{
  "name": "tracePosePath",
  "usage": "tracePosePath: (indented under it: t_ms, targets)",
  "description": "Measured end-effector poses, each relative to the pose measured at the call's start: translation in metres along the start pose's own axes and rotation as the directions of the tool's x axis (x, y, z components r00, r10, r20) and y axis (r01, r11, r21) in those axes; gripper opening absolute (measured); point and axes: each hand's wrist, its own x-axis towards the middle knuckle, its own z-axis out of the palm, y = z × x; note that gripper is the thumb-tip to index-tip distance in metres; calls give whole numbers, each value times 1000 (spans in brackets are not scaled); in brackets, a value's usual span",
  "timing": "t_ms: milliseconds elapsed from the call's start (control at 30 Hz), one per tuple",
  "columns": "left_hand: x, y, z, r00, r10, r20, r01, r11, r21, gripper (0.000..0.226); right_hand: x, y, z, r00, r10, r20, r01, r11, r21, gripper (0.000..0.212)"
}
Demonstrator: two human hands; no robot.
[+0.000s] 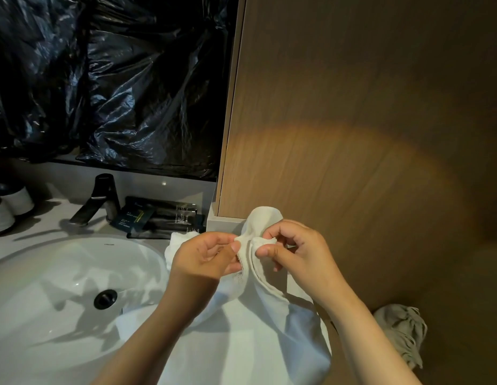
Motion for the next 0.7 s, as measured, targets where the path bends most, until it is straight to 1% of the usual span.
tracePosePath:
  t_ms: [100,167,400,533,633,700]
  targets:
    - [-2,1,2,999,16,28,-16,1000,18,7,-2,-3,0,999,-27,32,26,999,39,9]
    - [-3,2,3,999,30,39,-31,999,28,8,-2,-4,-1,999,-17,44,14,998,60,12]
    - [-8,4,5,996,35,83,-35,999,-5,13,-3,1,1,1000,-6,22,3,993,114,13]
    - [-8,5,7,996,84,29,-85,996,26,17,0,2,1,999,-42,14,40,991,127,12]
    - [-7,7,8,991,133,10,-134,988,81,16,3,4,-2,997,-74,25,72,993,89,12]
    - [-6,11,8,984,180,8,-180,979,99,17,7,7,-9,994,-102,35,102,995,6,11]
